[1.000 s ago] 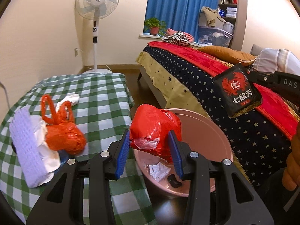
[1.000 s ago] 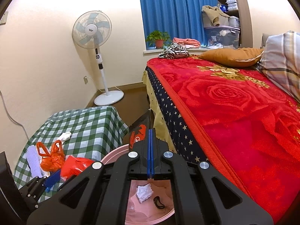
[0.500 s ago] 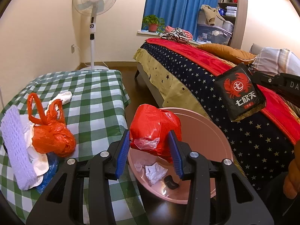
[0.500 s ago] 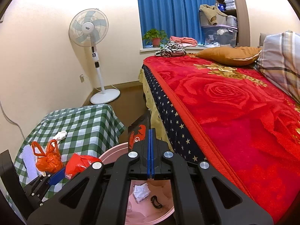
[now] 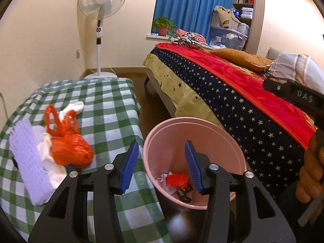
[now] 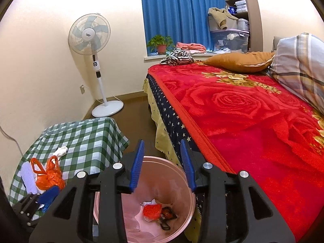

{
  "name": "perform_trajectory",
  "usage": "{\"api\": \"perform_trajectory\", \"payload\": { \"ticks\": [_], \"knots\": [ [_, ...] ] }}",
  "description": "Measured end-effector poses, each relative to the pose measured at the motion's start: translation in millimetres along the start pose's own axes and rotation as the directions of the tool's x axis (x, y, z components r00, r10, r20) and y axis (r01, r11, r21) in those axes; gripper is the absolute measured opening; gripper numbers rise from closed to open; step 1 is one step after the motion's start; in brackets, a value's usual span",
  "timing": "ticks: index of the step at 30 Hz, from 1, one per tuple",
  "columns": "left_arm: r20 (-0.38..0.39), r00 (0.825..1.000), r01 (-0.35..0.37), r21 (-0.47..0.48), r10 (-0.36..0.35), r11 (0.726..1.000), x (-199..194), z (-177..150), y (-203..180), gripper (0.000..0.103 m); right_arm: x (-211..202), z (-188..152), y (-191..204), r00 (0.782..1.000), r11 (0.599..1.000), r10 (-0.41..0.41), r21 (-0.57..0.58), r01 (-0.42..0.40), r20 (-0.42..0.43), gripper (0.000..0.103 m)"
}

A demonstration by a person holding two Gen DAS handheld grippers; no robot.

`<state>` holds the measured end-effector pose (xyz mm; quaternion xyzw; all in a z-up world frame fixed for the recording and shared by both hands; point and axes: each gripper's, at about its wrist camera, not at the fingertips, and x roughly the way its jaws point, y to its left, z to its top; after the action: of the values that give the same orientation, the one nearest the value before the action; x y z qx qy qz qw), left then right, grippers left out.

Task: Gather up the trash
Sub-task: 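Open both tools to drop the red bag and packet into the bin, then move the left tool to the purple foam net while the right tool approaches the orange bag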

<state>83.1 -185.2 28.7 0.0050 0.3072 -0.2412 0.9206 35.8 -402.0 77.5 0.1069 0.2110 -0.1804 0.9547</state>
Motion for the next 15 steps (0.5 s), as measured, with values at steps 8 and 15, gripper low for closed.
{"api": "perform_trajectory", "payload": {
  "ticks": [8, 15],
  "knots": [
    [0.046, 0.998, -0.04, 0.001, 0.039, 0.999, -40, 9, 20, 0.045, -7, -6, 12, 1.0, 1.0, 0.016, -0.022, -0.016, 0.002, 0.038],
    [0.079, 0.994, -0.074, -0.01, 0.075, 0.997, -71, 11, 41, 0.045, -14, -10, 26, 0.999, 0.999, 0.032, -0.044, -0.032, 0.009, 0.038]
  ]
}}
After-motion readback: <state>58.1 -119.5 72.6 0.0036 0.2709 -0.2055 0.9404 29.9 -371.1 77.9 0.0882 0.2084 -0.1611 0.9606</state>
